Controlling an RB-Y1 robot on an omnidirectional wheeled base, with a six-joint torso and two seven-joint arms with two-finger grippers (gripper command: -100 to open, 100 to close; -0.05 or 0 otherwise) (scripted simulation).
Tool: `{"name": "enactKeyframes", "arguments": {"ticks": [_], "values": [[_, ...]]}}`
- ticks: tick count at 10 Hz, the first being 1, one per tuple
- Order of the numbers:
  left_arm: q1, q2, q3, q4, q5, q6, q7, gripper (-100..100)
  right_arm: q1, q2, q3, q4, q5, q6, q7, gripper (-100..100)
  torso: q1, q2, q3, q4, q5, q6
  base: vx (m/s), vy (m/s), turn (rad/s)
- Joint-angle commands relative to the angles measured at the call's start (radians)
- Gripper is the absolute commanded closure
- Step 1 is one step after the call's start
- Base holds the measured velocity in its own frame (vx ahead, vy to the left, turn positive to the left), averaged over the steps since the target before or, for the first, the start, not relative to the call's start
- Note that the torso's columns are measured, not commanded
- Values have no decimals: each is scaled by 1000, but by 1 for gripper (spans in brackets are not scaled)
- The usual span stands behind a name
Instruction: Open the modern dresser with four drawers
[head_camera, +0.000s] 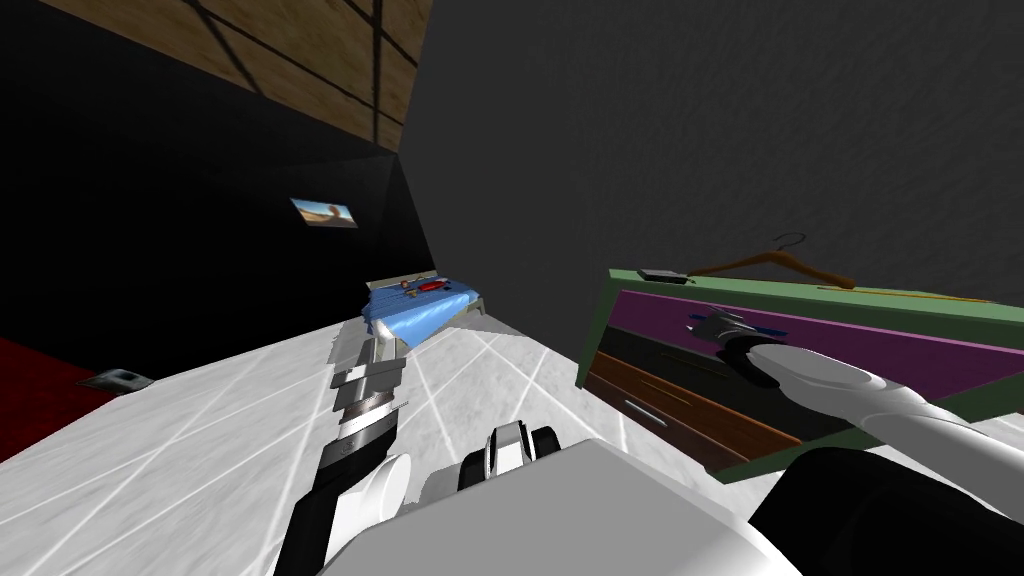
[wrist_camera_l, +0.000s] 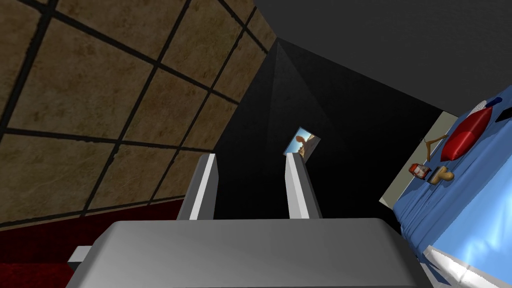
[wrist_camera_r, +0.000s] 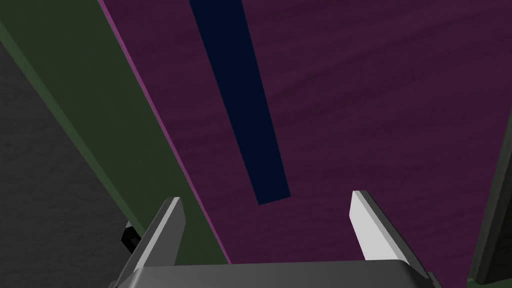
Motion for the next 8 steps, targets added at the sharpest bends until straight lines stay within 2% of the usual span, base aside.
{"name": "enactKeyframes", "arguments": {"ticks": [1, 2, 3, 4, 5, 6, 8], "values": [[0, 0, 0, 0, 0, 0, 0, 0, -4, 3, -1, 6, 2, -3, 0, -100, -3, 0, 0, 0, 0, 0, 37, -72, 22], [0, 0, 0, 0, 0, 0, 0, 0, -4, 4, -1, 7, 2, -3, 0, 100, -2, -1, 0, 0, -1, 0, 7, -12, 0], [0, 0, 0, 0, 0, 0, 0, 0, -19, -39, 49, 34, -11, 34, -50, 100, -1, -1, -1, 0, 0, 0, -85, 35, 114], [0, 0, 0, 0, 0, 0, 0, 0, -19, -39, 80, 34, -11, 34, -71, 100, 0, 1, 0, 1, 3, -3, -101, 32, 83], [0, 0, 0, 0, 0, 0, 0, 0, -19, -39, 89, 34, -11, 34, -74, 100, -1, -2, -1, 0, 0, -3, -50, 13, 19], [0, 0, 0, 0, 0, 0, 0, 0, -34, -82, 128, 61, -24, 71, -115, 100, -4, -6, -3, -1, -1, -2, -86, 36, 139], [0, 0, 0, 0, 0, 0, 0, 0, -34, -82, 180, 61, -24, 71, -148, 100, -2, -7, -4, -2, -1, -5, -66, 12, 33]]}}
